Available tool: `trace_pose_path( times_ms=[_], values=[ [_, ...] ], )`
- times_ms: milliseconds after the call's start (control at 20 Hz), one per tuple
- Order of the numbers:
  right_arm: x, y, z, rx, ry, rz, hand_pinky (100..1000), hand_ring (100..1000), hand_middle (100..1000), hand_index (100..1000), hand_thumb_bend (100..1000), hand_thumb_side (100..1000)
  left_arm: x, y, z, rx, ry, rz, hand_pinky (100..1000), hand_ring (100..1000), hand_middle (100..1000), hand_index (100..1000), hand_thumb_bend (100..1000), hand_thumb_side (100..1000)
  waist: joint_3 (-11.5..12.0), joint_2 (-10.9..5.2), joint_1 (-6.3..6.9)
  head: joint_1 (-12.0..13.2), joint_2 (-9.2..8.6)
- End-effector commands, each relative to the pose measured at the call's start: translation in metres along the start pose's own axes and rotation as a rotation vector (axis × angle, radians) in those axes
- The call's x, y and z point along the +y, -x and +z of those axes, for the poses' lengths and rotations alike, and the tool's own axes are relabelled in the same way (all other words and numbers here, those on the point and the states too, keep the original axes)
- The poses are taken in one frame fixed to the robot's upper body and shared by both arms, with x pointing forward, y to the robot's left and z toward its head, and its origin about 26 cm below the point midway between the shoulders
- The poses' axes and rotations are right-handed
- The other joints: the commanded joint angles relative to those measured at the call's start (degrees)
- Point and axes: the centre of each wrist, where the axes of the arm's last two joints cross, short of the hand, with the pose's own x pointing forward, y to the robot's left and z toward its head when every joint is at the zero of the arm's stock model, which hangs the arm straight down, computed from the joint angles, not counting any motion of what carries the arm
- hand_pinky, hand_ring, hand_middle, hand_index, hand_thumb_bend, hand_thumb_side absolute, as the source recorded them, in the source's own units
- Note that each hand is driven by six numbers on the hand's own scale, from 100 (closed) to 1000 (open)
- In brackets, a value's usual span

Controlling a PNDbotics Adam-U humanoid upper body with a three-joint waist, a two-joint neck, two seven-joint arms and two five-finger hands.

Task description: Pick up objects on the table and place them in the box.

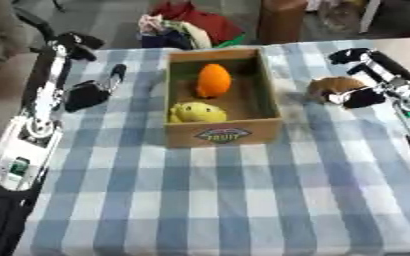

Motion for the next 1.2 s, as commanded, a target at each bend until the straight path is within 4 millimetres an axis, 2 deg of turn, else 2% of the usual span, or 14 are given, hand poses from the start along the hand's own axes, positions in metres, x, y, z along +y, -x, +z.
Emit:
trace_pose_path(
  times_ms=[50, 200, 250, 550, 850, 950, 1050, 1200],
  values=[
    [-0.016, 0.012, 0.002, 0.034, -0.006, 0.062, 829, 938, 814, 880, 479, 126, 0.021, -0.008, 0.003, 0.000, -0.047, 0.015, 761, 629, 645, 711, 387, 226, 0.30, -0.74, -0.18, -0.33, -0.26],
    [-0.015, 0.022, 0.005, 0.089, -0.026, 0.086, 844, 947, 820, 885, 465, 100, 0.026, -0.004, 0.009, 0.027, -0.053, 0.054, 762, 629, 644, 712, 383, 226, 0.61, -0.72, -0.20, -0.39, -0.21],
    [-0.014, 0.025, 0.006, 0.109, -0.026, 0.092, 844, 946, 817, 885, 483, 117, 0.027, -0.002, 0.011, 0.034, -0.052, 0.068, 762, 629, 645, 712, 382, 227, 0.67, -0.72, -0.20, -0.43, -0.19],
    [-0.013, 0.044, 0.014, 0.239, 0.028, 0.129, 840, 922, 789, 876, 458, 100, 0.033, 0.012, 0.021, 0.087, -0.078, 0.120, 762, 624, 636, 709, 376, 225, 0.99, -0.76, -0.11, -0.76, -0.08],
    [-0.004, 0.058, 0.022, 0.364, 0.104, 0.216, 804, 857, 747, 844, 368, 100, 0.030, 0.019, 0.026, 0.112, -0.081, 0.134, 763, 624, 634, 710, 373, 228, 1.05, -0.78, -0.07, -0.87, -0.13],
    [-0.002, 0.061, 0.024, 0.388, 0.117, 0.238, 717, 766, 660, 801, 316, 100, 0.029, 0.020, 0.027, 0.116, -0.081, 0.137, 763, 623, 634, 710, 372, 229, 0.99, -0.77, -0.10, -0.88, -0.14],
    [-0.001, 0.061, 0.024, 0.399, 0.136, 0.249, 623, 658, 551, 721, 274, 100, 0.028, 0.021, 0.027, 0.119, -0.079, 0.140, 763, 623, 634, 710, 372, 229, 0.97, -0.76, -0.11, -0.91, -0.09],
    [-0.001, 0.061, 0.024, 0.400, 0.175, 0.251, 511, 511, 388, 563, 181, 100, 0.027, 0.022, 0.028, 0.123, -0.077, 0.142, 762, 623, 633, 710, 369, 229, 0.97, -0.75, -0.10, -0.96, -0.10]
  ],
)
